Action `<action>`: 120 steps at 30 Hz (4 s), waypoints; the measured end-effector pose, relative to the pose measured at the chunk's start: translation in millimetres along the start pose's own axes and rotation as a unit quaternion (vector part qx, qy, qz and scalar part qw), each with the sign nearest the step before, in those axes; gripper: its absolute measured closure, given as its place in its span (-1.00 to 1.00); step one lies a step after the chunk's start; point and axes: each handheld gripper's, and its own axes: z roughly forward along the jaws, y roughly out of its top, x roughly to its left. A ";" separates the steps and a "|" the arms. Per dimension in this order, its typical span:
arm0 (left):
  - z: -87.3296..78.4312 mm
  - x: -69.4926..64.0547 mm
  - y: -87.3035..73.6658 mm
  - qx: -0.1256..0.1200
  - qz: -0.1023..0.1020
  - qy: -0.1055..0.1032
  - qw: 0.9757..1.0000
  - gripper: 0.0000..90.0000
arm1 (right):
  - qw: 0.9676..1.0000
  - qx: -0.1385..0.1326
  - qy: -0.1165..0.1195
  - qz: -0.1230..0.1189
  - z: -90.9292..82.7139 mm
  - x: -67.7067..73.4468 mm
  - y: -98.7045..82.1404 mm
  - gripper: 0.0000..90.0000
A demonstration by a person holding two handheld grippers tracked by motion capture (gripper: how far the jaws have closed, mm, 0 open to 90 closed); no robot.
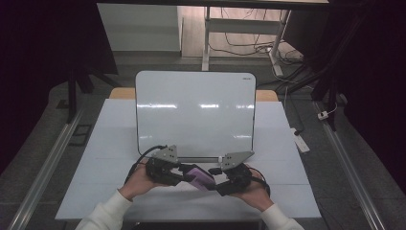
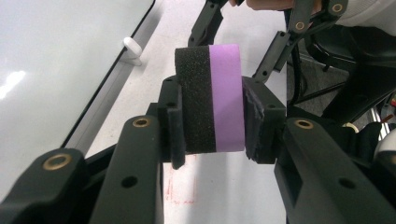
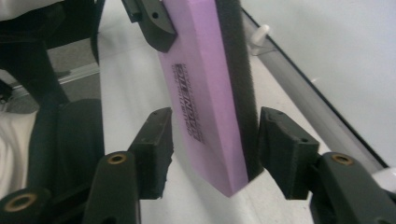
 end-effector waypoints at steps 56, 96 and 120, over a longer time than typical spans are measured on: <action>-87.5 -16.5 -118.0 -0.043 -0.190 0.218 0.956 -0.51 | 0.914 -0.053 -0.392 0.092 -43.3 -28.4 -10.9 0.41; -96.5 -13.0 -143.9 -0.049 -0.226 0.222 0.947 -0.52 | 0.934 -0.068 -0.343 0.073 -52.9 -26.3 -29.5 -0.09; -93.3 -11.2 -138.2 -0.057 -0.213 0.222 0.950 -0.51 | 0.959 -0.079 -0.264 0.062 -78.1 -21.4 -74.3 -0.17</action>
